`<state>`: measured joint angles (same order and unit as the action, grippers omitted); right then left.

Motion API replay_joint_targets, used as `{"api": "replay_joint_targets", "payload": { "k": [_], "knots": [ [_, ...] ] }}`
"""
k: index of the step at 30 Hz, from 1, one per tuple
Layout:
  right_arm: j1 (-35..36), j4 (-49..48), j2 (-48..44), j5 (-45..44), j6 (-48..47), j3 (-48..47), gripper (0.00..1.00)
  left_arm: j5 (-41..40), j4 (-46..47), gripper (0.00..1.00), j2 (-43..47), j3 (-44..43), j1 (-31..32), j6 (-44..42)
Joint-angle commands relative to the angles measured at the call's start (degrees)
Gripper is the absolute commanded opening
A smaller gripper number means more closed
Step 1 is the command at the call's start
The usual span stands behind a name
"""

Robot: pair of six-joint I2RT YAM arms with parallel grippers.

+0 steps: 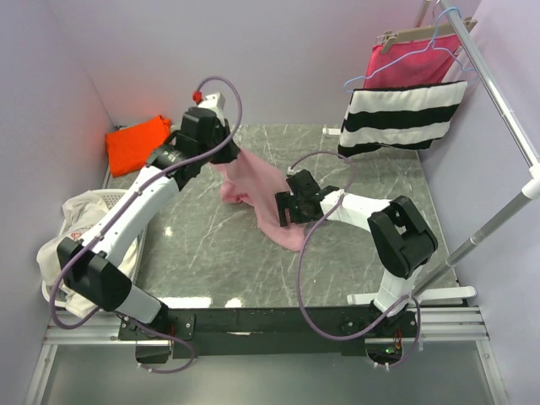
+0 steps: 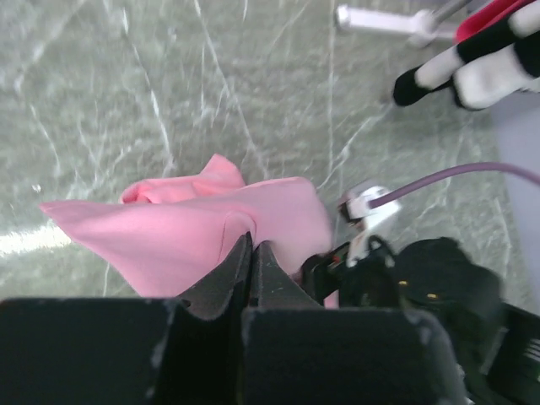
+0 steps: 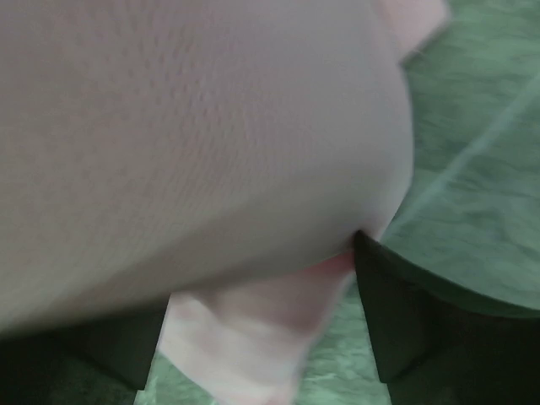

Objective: Fold and stack the t-shirts
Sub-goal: Flatten out the tshirt

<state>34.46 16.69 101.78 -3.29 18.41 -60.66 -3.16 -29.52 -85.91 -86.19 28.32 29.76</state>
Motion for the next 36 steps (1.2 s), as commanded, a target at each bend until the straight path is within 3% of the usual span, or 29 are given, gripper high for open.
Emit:
{"api": "replay_joint_targets", "payload": {
  "k": [1,2,5,8,13,15,20,23,26,28,33,36],
  "knots": [
    [0.0,-2.9,-1.7,9.9,0.1,2.9,0.76,-1.7,-4.6,0.01,0.7,-7.1,-0.1,-2.7],
    [-0.1,-4.5,-2.5,14.0,0.6,4.5,0.64,-1.7,-5.0,0.01,0.5,-8.5,-0.1,-2.9],
    [0.2,-7.7,-6.8,18.8,1.0,7.5,0.47,-0.4,-5.7,0.01,0.6,-13.5,0.0,-3.2],
    [0.3,-8.5,-12.6,19.3,1.1,9.1,0.41,0.5,-6.9,0.01,1.4,-19.3,0.3,-3.6],
    [0.3,-7.4,-24.7,13.0,-0.1,10.1,0.38,2.3,-9.8,0.01,2.3,-29.8,2.4,-4.7],
    [0.3,-6.1,-30.1,8.8,0.4,10.3,0.54,3.8,-9.6,0.01,3.9,-31.6,3.2,-4.6],
    [0.2,-1.7,-39.0,-12.2,2.2,11.0,0.99,7.8,-12.7,0.01,5.2,-36.1,4.6,-4.8],
    [-0.3,-1.4,-43.6,-16.9,1.7,12.1,1.0,3.4,-14.1,0.01,7.2,-36.2,5.9,-5.0],
    [-0.8,-0.3,-44.8,-18.2,1.4,11.9,1.0,-8.3,-15.7,0.01,11.0,-35.5,6.1,-5.7],
    [-1.0,0.0,-43.9,-18.2,1.6,11.7,1.0,-10.5,-18.2,0.01,12.3,-35.7,6.1,-6.9],
    [-0.9,-0.3,-39.8,-15.5,2.8,10.8,1.0,-24.6,-27.7,0.01,11.6,-39.9,6.1,-8.2],
    [-1.0,-0.9,-37.6,-14.7,3.1,10.0,1.0,-25.2,-27.2,0.01,12.6,-36.6,6.1,-8.6]
  ]
}}
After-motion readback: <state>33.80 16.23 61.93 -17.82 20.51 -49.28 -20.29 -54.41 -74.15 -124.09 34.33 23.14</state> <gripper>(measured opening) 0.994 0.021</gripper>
